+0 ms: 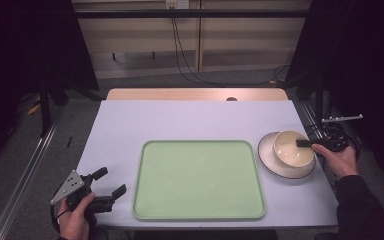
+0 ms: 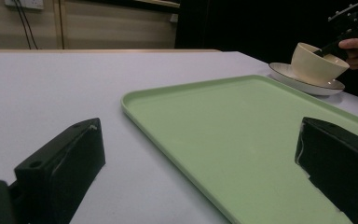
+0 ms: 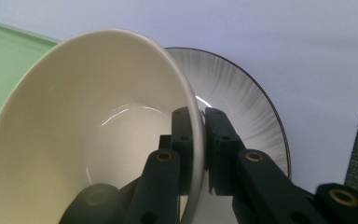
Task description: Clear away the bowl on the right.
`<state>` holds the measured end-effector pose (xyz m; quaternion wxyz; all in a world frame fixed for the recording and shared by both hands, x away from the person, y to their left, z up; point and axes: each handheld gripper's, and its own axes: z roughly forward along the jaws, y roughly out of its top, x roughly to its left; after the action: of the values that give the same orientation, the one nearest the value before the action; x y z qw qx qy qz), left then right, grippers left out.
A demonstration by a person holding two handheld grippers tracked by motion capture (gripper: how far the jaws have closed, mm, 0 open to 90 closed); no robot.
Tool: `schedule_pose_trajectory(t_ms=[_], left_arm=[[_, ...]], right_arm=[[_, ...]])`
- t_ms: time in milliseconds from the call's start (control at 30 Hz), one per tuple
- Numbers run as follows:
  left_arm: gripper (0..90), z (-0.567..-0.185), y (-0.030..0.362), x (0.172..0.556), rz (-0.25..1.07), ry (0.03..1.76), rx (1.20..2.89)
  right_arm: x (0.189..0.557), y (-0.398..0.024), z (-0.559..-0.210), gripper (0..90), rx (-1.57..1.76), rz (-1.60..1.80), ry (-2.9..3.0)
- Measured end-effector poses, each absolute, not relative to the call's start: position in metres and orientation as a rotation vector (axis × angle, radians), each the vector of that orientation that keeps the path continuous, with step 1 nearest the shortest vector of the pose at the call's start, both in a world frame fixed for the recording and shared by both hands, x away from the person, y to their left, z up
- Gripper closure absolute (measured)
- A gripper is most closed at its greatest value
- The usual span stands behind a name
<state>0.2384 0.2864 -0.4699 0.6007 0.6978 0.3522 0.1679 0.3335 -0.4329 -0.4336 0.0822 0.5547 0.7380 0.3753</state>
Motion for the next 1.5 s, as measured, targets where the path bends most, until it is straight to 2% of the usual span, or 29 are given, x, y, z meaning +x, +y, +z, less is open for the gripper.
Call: schedule_pose_trajectory(t_ms=[1500], left_arm=[[1.4,-0.470,0.286,0.238,0.386,0.824,1.611]], right_arm=[[0.329,-0.411,-0.406,83.1,1.528,1.347,2.168]])
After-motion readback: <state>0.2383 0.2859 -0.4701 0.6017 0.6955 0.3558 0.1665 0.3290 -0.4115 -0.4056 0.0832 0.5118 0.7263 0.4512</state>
